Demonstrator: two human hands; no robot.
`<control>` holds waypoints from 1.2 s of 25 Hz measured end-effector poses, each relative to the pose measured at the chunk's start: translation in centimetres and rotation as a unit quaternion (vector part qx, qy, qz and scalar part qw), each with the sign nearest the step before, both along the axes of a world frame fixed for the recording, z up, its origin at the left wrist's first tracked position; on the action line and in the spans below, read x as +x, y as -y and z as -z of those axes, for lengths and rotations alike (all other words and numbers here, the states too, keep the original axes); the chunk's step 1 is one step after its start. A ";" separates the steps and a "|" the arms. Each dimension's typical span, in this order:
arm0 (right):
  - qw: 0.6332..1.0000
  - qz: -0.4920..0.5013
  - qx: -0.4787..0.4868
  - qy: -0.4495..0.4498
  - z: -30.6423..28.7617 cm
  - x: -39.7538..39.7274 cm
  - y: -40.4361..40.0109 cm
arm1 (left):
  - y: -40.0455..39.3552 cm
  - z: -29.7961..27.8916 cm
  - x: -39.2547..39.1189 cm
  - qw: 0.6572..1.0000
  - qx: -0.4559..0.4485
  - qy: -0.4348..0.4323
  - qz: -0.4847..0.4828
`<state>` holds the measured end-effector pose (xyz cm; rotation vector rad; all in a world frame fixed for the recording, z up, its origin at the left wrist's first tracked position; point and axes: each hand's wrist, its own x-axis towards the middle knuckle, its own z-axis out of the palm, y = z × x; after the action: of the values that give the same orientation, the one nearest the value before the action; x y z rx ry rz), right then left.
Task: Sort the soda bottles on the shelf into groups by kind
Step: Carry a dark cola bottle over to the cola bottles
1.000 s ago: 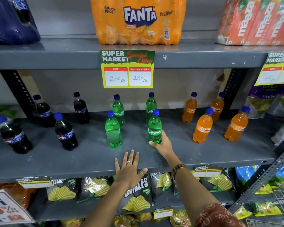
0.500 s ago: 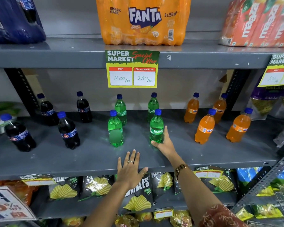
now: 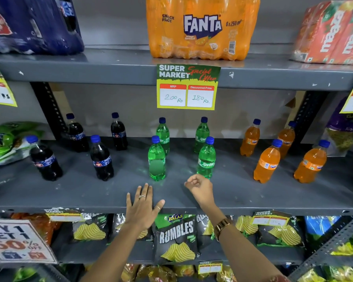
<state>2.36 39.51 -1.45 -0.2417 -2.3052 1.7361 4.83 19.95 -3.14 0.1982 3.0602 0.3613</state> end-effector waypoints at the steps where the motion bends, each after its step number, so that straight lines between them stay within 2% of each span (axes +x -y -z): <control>1: 1.000 -0.026 0.002 0.007 -0.1 -0.1 1.1 | 0.9 0.0 -0.1 1.000 0.000 0.000 -0.011; 7: 0.985 -0.159 0.055 0.035 -0.6 -1.5 7.5 | 6.4 0.1 -0.9 0.998 0.001 -0.013 -0.063; 13: 0.972 -0.225 0.027 0.067 -0.5 -3.5 13.5 | 12.2 -0.4 -1.1 0.996 0.003 0.000 -0.085; 16: 0.969 -0.234 0.067 0.051 -0.2 -4.8 16.4 | 15.3 -0.8 -1.4 0.993 0.008 0.030 -0.111; 22: 0.969 -0.237 0.046 0.055 -0.2 -6.9 21.7 | 18.2 -0.7 -2.3 0.983 0.014 0.088 -0.160; 30: 0.970 -0.234 0.060 0.039 -0.3 -8.4 23.3 | 18.5 -0.5 -2.8 0.980 0.015 0.114 -0.162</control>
<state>-6.01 16.19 -1.15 0.2886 -2.6730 1.7975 2.05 1.43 -2.68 -0.3224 2.8551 0.4134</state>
